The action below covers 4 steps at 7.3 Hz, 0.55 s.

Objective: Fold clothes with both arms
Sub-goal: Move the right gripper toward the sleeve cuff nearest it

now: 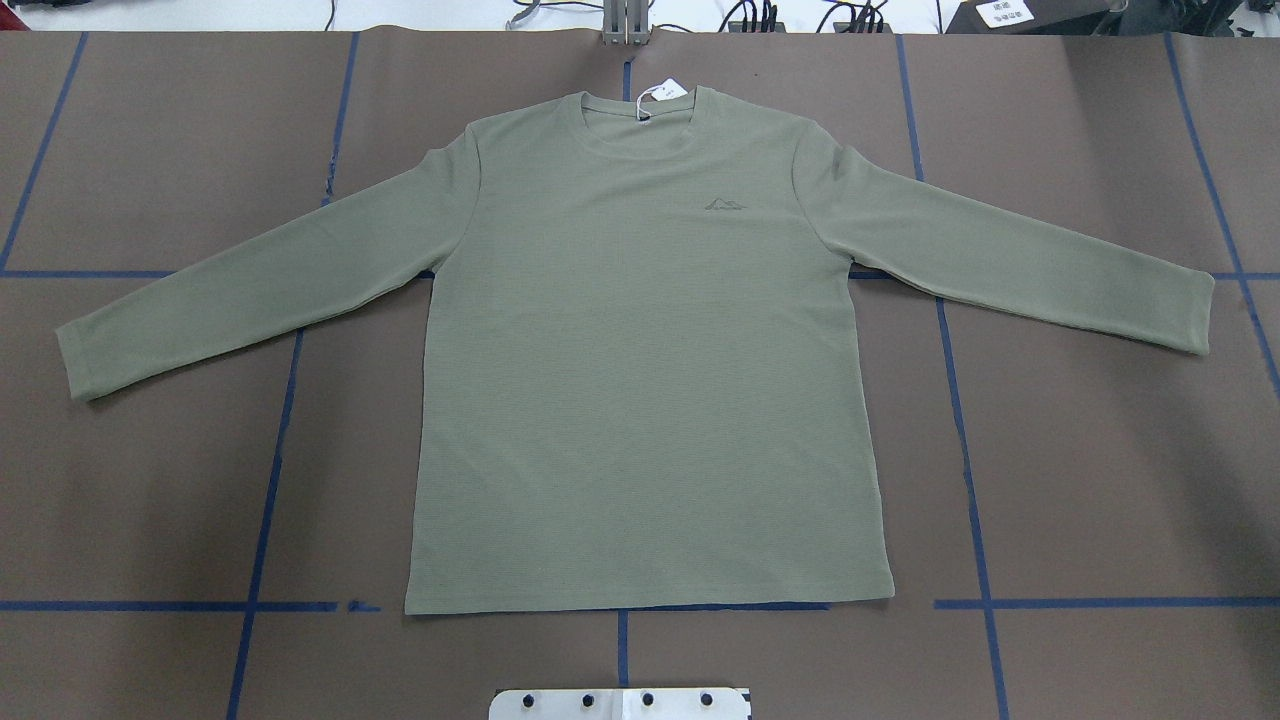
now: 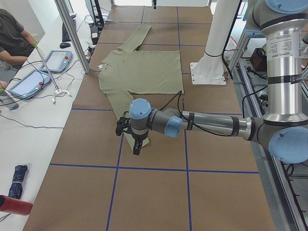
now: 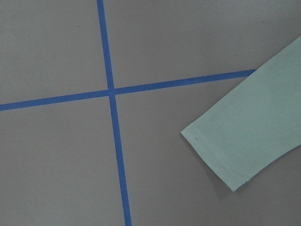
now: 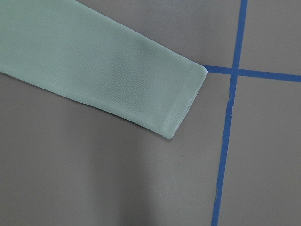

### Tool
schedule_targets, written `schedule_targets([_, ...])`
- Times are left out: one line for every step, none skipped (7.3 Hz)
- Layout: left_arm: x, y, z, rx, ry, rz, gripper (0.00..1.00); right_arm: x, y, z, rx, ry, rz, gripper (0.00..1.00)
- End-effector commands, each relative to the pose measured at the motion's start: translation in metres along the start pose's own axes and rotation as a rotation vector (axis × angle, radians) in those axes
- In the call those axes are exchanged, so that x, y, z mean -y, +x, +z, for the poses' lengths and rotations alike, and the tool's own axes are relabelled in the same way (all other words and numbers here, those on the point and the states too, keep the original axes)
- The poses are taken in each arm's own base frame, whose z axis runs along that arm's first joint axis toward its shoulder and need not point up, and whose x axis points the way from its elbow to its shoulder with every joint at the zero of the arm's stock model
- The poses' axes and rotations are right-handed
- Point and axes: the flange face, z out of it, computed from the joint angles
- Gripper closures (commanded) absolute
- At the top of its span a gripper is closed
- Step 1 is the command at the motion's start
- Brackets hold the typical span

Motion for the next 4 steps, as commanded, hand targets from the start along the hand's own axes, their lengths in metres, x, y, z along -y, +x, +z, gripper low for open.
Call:
schedule_targets([0.011,0.005,-0.004,0.014,0.017,0.021,0.00,0.010,-0.007,-0.005,0.005,0.014,-0.014,0.00])
schedule_targets([0.011,0.002,-0.002,0.036,0.013,0.012,0.00,0.012,-0.008,-0.007,0.003,0.029,-0.031,0.00])
schedule_targets([0.003,-0.016,0.004,0.114,0.014,0.001,0.00,0.014,-0.004,-0.001,0.009,0.043,-0.044,0.00])
schedule_targets([0.016,-0.006,-0.006,0.138,0.042,0.019,0.00,0.016,-0.007,0.003,0.007,0.056,-0.076,0.00])
